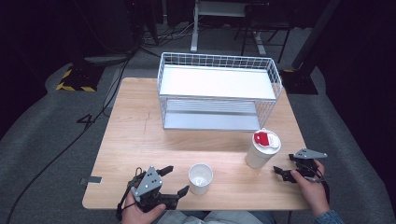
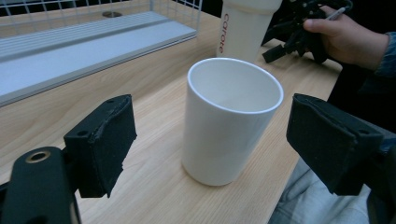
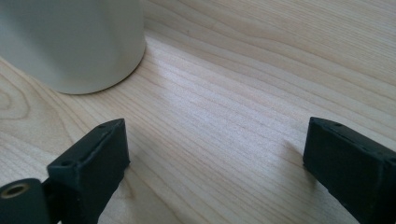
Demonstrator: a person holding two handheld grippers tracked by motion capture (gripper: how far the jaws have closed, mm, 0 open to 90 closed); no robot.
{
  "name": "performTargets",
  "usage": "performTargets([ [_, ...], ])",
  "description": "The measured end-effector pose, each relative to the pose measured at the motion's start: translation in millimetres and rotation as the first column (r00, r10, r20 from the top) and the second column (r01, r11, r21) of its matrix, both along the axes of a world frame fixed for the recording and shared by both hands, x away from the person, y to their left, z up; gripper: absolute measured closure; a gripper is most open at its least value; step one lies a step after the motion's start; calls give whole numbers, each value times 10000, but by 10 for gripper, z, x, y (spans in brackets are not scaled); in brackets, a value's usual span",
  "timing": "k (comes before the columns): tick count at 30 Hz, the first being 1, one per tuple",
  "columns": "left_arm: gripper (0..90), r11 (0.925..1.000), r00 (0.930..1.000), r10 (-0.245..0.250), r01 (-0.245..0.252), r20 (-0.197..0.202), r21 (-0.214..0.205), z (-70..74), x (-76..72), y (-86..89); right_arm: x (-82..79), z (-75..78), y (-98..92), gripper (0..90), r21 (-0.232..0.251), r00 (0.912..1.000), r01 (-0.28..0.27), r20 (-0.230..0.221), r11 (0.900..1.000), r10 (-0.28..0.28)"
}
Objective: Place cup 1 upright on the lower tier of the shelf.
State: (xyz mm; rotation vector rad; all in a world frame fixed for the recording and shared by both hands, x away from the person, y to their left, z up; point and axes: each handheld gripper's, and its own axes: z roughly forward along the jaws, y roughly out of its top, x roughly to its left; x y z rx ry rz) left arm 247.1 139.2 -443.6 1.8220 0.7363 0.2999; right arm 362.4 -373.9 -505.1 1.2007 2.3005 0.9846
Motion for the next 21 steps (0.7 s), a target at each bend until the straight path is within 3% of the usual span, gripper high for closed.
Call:
performTargets([
  [6, 158, 9998, 9997, -218, 218, -93, -38, -85, 20, -120, 0, 0, 1, 70, 3, 10000, 8, -3, 10000, -8],
  [21, 160, 9997, 9995, -214, 212, -252, -79, -283, 130, -338, -1, 0, 1, 71, -1, 10000, 7, 3, 10000, -7],
])
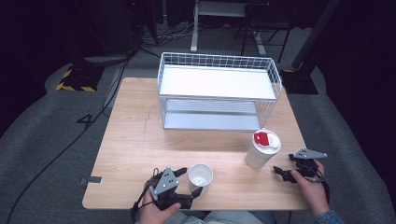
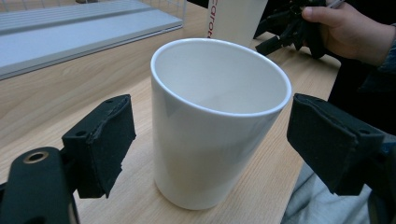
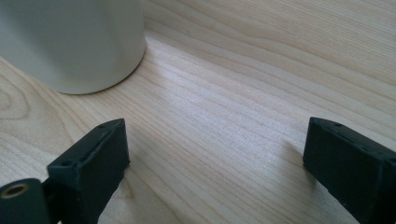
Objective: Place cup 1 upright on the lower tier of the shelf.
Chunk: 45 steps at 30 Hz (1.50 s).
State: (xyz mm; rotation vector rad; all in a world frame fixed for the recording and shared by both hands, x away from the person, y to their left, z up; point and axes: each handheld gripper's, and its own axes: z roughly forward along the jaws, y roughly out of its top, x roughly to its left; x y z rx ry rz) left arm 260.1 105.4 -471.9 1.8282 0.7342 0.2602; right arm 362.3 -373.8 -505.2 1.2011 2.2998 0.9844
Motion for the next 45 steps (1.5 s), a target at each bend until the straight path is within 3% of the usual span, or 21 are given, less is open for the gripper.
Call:
performTargets([
  [10, 157, 10000, 10000, -51, 51, 14, -40, -110, 79, -145, -8, 1, 5, 77, -18, 10000, 31, 31, 10000, -31],
  [25, 159, 9985, 10000, 27, -31, 63, 546, -230, 161, -303, -6, 0, 5, 71, -31, 10000, 66, 26, 10000, -66],
  [38, 210, 9960, 9993, -32, -1, 376, 897, -232, 150, -314, -6, 0, 5, 70, -32, 10000, 68, 26, 10000, -68],
  [45, 211, 9972, 9996, -88, 69, 263, 743, -231, 162, -298, -5, 0, 5, 70, -32, 10000, 65, 26, 10000, -65],
])
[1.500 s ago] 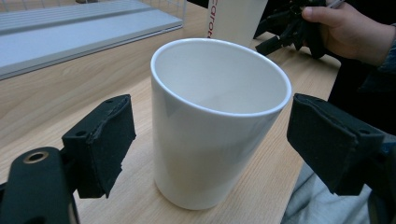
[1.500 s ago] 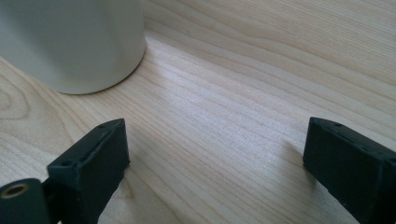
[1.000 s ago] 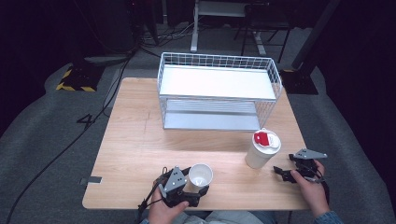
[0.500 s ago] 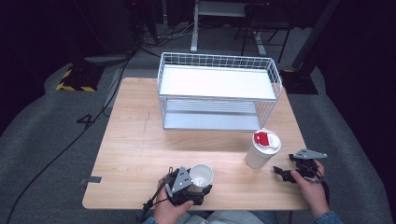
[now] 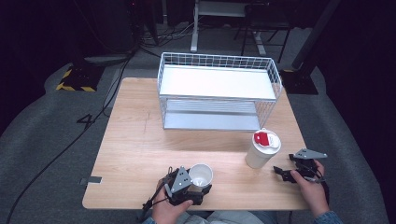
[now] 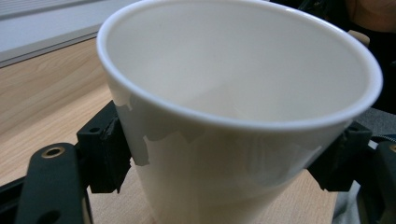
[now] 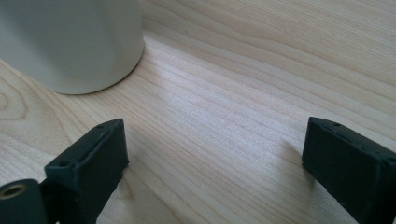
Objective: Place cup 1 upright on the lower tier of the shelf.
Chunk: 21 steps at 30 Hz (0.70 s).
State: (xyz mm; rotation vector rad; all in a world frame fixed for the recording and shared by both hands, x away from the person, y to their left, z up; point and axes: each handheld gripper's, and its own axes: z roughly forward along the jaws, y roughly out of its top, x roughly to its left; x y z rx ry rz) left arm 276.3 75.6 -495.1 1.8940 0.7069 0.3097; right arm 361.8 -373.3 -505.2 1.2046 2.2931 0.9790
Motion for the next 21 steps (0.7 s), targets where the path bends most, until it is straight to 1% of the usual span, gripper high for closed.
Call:
performTargets([
  [1, 211, 10000, 10000, 2, -2, -61, -23, 3, -3, 0, 0, 0, 0, 70, -1, 10000, 1, 0, 10000, -1],
  [4, 212, 10000, 10000, 42, -43, 58, 62, 26, -8, 8, 0, 0, 0, 70, -2, 10000, 1, 1, 10000, -1],
  [8, 213, 10000, 9998, 89, -89, 150, 24, 83, -16, 19, 0, 0, 0, 70, 0, 10000, 2, 1, 10000, -2],
  [12, 213, 9997, 9999, 124, -123, 20, -192, 153, -21, 32, 0, 0, 0, 69, 1, 10000, 7, -1, 10000, -7],
  [19, 213, 9996, 9997, 213, -210, 147, -197, 302, 30, 39, 3, 0, 0, 59, -24, 10000, 38, -19, 10000, -38],
  [21, 213, 9994, 9996, 260, -258, 77, -217, 344, 59, 38, 7, -1, 1, 50, -38, 10000, 80, -37, 10000, -80],
])
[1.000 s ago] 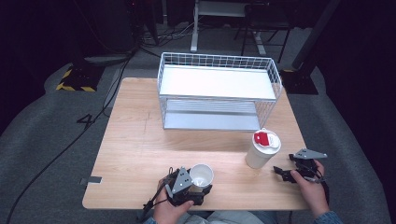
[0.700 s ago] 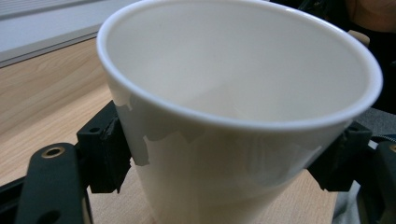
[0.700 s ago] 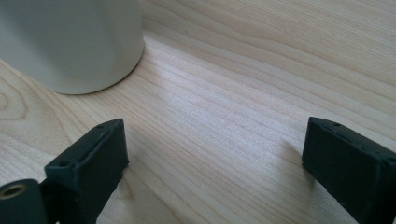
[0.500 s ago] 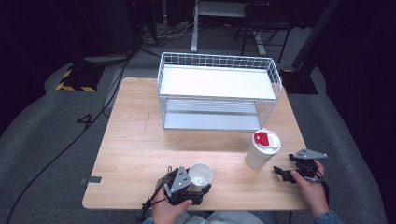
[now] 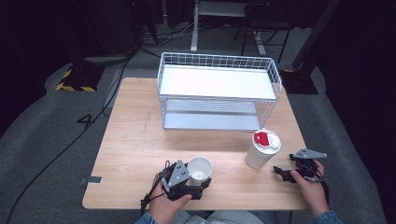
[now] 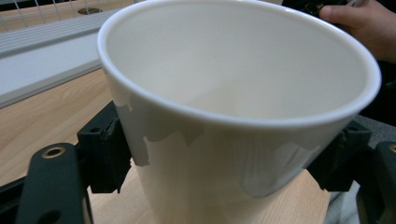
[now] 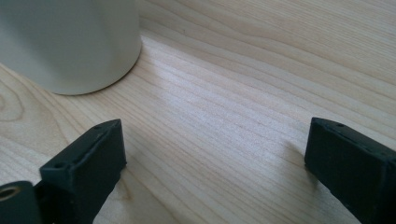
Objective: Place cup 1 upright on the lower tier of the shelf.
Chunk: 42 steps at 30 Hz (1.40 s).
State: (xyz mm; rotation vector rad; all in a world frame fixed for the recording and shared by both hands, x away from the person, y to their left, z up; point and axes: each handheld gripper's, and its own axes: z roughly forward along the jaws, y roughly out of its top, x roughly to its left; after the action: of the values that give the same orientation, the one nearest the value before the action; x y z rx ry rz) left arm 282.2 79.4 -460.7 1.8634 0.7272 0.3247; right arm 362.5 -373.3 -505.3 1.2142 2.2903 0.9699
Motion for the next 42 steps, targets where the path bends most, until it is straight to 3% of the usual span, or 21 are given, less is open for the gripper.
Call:
performTargets([
  [14, 213, 9999, 9999, 103, -104, -121, -106, 154, 178, 18, 13, -4, 5, 16, -26, 9999, 144, -79, 9999, -145],
  [30, 212, 9993, 9999, 138, -136, 59, -345, 411, 500, 18, 23, -7, 4, 1, -53, 9997, 201, -130, 9998, -202],
  [34, 212, 9987, 9999, 128, -133, -95, -488, 445, 568, -4, 23, -7, 4, 1, -55, 9997, 200, -128, 9998, -201],
  [42, 212, 9983, 9997, 224, -223, 18, -529, 459, 750, -81, 23, -7, 5, 0, -54, 9997, 212, -128, 9998, -213],
])
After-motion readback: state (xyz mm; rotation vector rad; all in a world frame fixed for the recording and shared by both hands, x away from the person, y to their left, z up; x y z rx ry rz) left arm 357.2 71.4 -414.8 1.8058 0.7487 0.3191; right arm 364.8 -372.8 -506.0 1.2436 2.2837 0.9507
